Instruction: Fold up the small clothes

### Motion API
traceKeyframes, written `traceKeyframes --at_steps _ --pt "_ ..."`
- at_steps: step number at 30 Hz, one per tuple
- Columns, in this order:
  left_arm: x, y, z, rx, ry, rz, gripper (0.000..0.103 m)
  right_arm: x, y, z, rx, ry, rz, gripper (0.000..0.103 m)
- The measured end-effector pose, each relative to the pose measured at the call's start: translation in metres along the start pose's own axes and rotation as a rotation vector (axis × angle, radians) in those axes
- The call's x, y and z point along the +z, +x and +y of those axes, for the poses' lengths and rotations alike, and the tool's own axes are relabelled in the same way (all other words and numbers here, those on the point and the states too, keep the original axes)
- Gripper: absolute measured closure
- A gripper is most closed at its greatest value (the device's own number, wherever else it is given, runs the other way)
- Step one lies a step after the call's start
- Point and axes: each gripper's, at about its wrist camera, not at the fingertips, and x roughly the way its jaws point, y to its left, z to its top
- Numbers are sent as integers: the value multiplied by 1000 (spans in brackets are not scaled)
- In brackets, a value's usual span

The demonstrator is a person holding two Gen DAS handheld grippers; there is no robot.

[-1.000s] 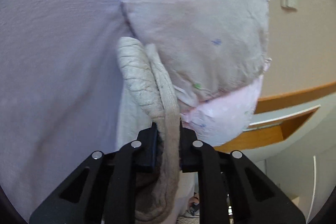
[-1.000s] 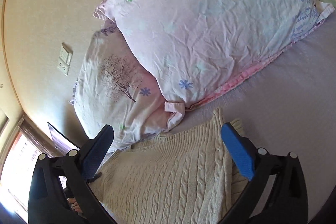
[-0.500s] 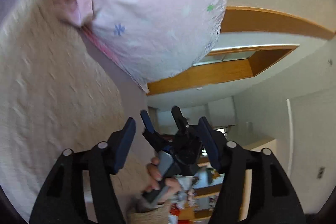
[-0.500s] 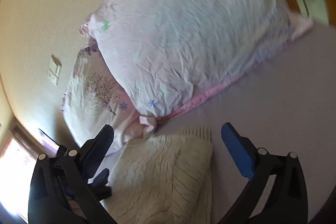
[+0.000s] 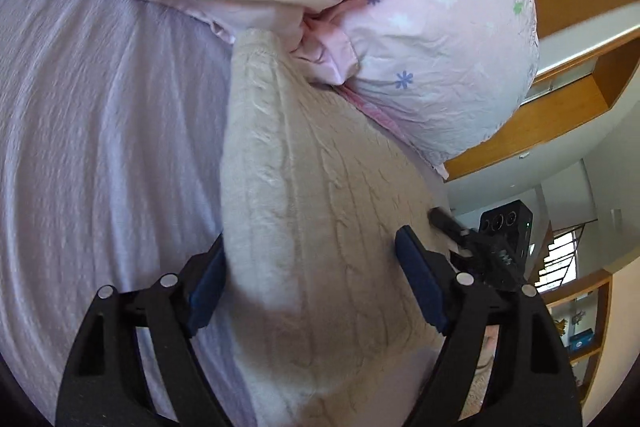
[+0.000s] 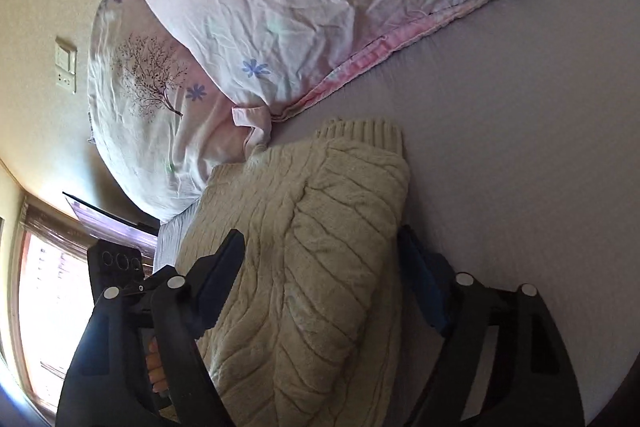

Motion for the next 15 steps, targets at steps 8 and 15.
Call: traceKeyframes --at_steps 8,15 --pt "6 -66 4 -91 87 -43 67 -18 16 55 220 -69 26 66" --pt "8 -127 25 213 186 -212 46 -25 39 87 -1 -153 -16 44"
